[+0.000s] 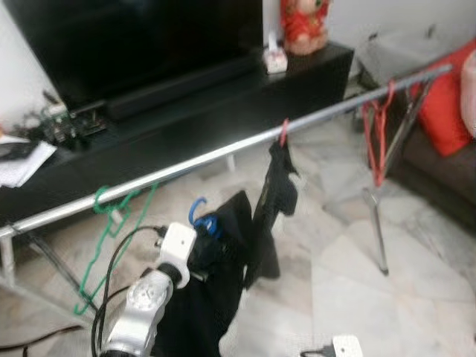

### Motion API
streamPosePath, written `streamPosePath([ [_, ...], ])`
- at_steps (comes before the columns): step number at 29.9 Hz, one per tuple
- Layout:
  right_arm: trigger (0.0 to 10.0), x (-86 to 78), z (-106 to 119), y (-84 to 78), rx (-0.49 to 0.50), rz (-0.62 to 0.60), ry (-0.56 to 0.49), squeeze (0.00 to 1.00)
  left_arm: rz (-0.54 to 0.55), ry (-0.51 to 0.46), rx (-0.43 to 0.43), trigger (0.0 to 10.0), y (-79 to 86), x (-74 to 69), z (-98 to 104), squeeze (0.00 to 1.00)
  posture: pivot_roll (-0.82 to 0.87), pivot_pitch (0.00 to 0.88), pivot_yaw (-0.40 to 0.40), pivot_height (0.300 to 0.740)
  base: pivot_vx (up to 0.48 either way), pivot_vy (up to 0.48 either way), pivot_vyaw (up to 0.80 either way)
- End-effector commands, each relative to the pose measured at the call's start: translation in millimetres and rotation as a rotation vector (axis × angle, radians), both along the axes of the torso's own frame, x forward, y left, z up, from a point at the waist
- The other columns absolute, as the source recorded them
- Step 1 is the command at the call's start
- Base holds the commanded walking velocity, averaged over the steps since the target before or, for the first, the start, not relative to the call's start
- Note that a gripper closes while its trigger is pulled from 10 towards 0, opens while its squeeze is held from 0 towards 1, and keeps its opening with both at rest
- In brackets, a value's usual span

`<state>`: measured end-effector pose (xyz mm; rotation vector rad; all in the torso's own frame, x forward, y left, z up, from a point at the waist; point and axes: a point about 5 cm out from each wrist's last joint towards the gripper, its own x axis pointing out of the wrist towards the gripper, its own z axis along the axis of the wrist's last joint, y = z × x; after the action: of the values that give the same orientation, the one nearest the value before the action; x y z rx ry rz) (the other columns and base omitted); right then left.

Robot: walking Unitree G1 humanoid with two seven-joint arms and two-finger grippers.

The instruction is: Hang hanger

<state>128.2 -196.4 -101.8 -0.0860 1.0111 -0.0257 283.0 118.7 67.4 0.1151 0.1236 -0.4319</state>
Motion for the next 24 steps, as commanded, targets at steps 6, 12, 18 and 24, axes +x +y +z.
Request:
streamPosePath([
  [6, 10.0, -24.1, -9, 3.4, 0.005, 0.005, 0.101, 0.00, 0.011, -0.048, -0.007, 10.0, 6.1, 2.1, 10, 0.00, -0.15, 0.000, 0.097, 0.740, 0.296, 0.000, 0.00],
  [12, 10.0, -23.9, -9, 3.4, 0.004, 0.007, 0.100, 0.00, 0.007, -0.056, -0.008, 10.0, 5.3, 3.2, 12, 0.00, -0.15, 0.000, 0.097, 0.740, 0.046, 0.000, 0.00],
  [18, 10.0, -24.1, -9, 4.1, 0.006, 0.007, 0.100, 0.00, 0.018, -0.061, -0.022, 10.0, 3.4, 7.7, 16, 0.00, -0.16, 0.000, 0.103, 0.740, 0.000, 0.000, 0.00],
  [24, 10.0, -24.4, -9, 4.6, 0.006, 0.004, 0.102, 0.00, 0.106, -0.073, -0.058, 10.0, 1.2, 20.0, 23, 0.00, -0.17, 0.000, 0.110, 0.740, 0.000, 0.000, 0.00],
])
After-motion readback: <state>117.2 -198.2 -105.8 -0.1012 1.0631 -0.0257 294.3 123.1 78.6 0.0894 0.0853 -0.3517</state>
